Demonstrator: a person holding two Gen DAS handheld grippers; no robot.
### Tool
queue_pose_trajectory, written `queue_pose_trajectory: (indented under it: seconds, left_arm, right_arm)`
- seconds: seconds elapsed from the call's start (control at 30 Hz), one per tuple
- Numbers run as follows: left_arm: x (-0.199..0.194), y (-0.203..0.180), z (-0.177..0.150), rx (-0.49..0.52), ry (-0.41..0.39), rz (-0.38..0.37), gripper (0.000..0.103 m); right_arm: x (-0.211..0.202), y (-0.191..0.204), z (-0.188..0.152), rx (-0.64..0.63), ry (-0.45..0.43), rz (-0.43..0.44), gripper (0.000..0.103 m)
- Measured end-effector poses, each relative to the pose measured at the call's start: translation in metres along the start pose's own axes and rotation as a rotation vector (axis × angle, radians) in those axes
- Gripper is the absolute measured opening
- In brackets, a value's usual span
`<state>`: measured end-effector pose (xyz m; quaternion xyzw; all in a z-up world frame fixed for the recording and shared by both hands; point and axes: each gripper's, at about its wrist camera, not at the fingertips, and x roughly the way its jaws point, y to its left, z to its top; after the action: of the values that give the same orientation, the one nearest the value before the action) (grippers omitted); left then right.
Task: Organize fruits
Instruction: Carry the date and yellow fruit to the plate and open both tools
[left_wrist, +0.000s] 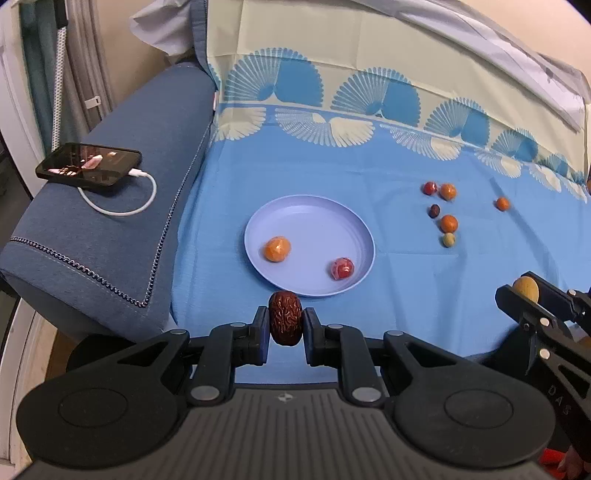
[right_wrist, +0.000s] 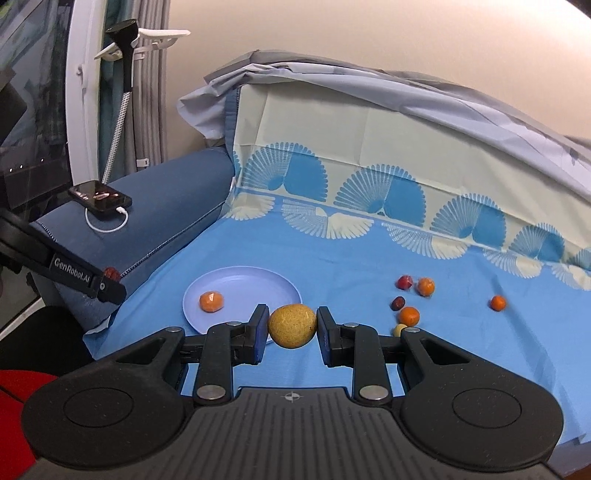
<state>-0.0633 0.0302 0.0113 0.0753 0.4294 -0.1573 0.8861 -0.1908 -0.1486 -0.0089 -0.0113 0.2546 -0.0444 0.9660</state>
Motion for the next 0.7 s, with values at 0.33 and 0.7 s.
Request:
queue_pose_trajectory:
  seconds: [0.33, 0.7]
  left_arm:
    - [0.002, 0.002, 0.001, 0.008, 0.003, -0.004, 0.020]
    - [0.015, 0.001, 0.002, 0.002, 0.037, 0.001, 0.020]
  right_arm:
    - [0.001, 0.002, -0.001, -0.017, 0.003, 0.004, 0.029]
    - [0.010, 0.003, -0.002, -0.003, 0.032, 0.014, 0.029]
